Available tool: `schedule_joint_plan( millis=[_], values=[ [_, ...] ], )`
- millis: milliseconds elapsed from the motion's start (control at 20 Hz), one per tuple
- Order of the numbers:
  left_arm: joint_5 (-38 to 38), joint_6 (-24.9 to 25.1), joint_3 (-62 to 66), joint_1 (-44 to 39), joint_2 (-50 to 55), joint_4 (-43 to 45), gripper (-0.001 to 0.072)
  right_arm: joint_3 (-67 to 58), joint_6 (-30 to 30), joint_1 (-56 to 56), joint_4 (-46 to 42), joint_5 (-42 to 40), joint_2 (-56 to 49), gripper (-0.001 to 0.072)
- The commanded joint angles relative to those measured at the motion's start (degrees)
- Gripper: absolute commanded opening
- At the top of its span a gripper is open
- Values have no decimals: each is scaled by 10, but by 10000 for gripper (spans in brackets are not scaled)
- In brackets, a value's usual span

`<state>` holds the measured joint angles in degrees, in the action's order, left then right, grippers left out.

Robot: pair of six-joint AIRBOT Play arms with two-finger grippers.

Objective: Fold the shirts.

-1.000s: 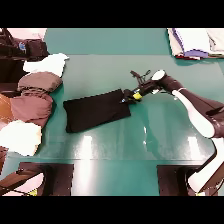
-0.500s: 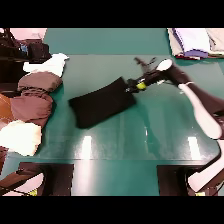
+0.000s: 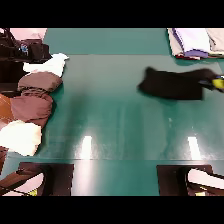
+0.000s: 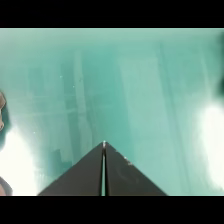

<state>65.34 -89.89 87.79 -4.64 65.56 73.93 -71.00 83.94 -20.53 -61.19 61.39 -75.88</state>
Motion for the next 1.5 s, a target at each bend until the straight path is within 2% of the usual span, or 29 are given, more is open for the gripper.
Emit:
schedule_joint_plan(
  millis=[0,200,400,450,550,600,700,800,1000,1200,1250,1300,1400,1450],
  values=[
    [-22,-4,0,0,0,-12,26,75,22,-171,-19,-31,79,16],
    [-26,-3,0,0,0,-22,26,132,20,-254,-20,-35,102,16],
    [-23,-2,0,0,0,-22,26,158,21,-239,-20,-7,102,17],
    [-23,-2,0,0,0,-22,26,157,21,-231,-31,4,101,79],
    [-17,-1,0,0,0,-22,27,140,21,-223,-87,31,101,504],
    [-12,-1,0,0,0,-22,27,126,21,-224,-122,49,102,564],
    [-9,-1,0,0,0,-22,27,84,22,-224,-179,98,102,564],
    [-9,-1,0,0,0,-22,27,49,22,-218,-163,127,110,564],
    [-8,-1,0,0,0,-22,27,37,21,-135,-70,90,171,553],
    [-33,-1,0,0,0,-22,27,37,21,15,-59,49,227,550],
    [-39,-1,0,0,0,-22,27,37,21,56,-59,40,235,481],
    [-47,-1,0,0,0,-22,27,37,21,91,-60,36,239,358],
    [-60,-1,0,0,0,-22,27,37,21,156,-63,26,242,52],
    [-66,-1,0,0,0,-22,27,37,21,184,-64,22,242,17]
  ],
)
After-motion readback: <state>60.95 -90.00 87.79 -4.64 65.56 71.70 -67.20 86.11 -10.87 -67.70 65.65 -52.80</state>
